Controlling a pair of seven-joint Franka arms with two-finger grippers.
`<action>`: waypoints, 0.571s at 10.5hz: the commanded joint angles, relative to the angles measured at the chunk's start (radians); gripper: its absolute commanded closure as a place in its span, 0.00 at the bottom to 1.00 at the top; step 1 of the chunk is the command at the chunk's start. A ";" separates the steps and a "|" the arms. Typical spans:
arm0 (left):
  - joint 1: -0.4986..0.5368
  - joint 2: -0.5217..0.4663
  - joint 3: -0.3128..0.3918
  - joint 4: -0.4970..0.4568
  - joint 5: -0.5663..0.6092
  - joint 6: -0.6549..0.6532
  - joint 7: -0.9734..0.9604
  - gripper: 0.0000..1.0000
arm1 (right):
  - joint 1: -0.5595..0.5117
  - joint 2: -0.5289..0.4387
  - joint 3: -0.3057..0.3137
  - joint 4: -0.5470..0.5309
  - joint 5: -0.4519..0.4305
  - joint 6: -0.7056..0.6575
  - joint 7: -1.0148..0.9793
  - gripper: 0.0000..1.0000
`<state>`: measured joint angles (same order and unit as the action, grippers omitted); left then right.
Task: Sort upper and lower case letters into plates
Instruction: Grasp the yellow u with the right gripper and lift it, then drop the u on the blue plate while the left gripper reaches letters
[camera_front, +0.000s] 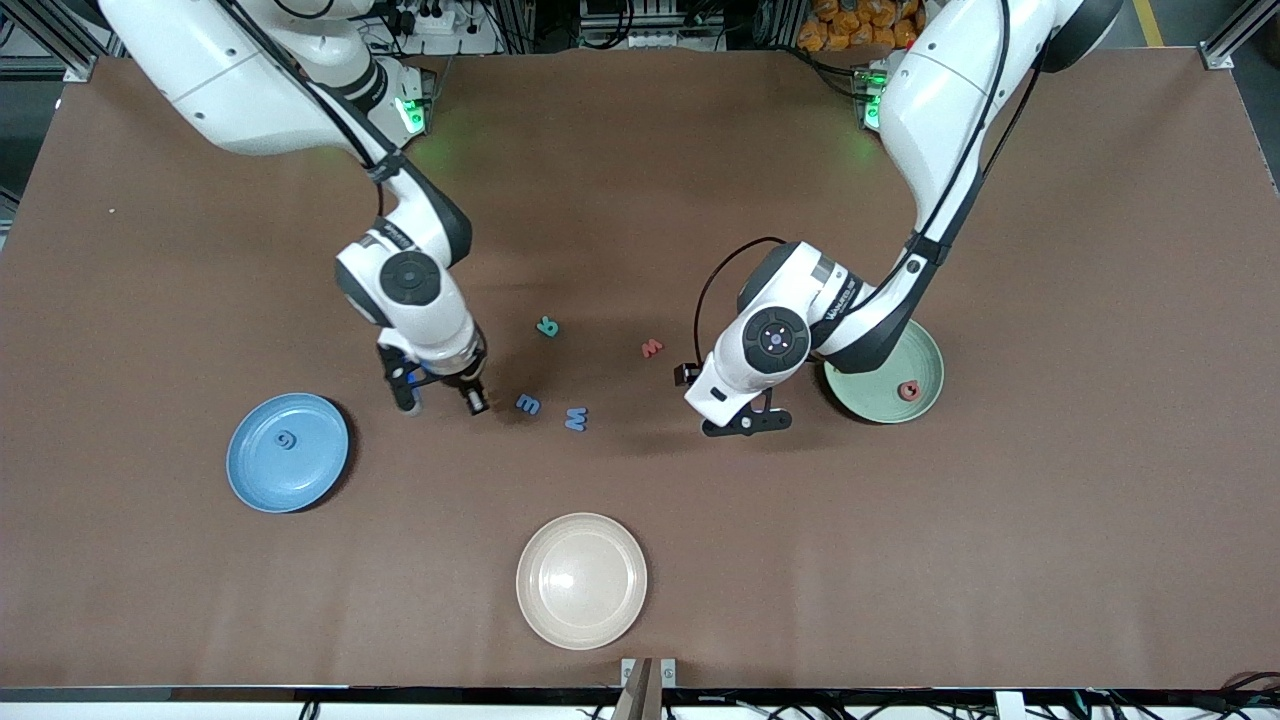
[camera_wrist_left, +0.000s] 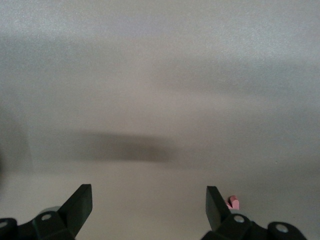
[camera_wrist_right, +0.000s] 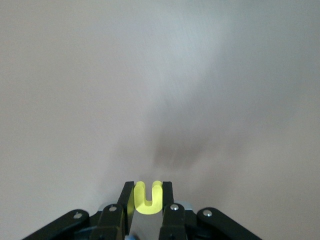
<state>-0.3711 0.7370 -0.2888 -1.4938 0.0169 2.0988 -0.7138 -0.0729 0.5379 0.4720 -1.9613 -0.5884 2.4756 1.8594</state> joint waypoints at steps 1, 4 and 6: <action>-0.019 0.013 0.008 0.020 -0.015 0.013 -0.030 0.00 | -0.022 -0.021 -0.056 0.068 -0.018 -0.072 -0.183 1.00; -0.019 0.018 0.008 0.026 -0.015 0.013 -0.030 0.00 | -0.024 -0.021 -0.169 0.143 -0.031 -0.159 -0.453 1.00; -0.019 0.021 0.008 0.030 -0.015 0.013 -0.032 0.00 | -0.028 -0.010 -0.255 0.157 -0.185 -0.152 -0.512 1.00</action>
<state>-0.3785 0.7420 -0.2883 -1.4913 0.0169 2.1114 -0.7262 -0.0999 0.5247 0.2642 -1.8133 -0.6785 2.3277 1.3849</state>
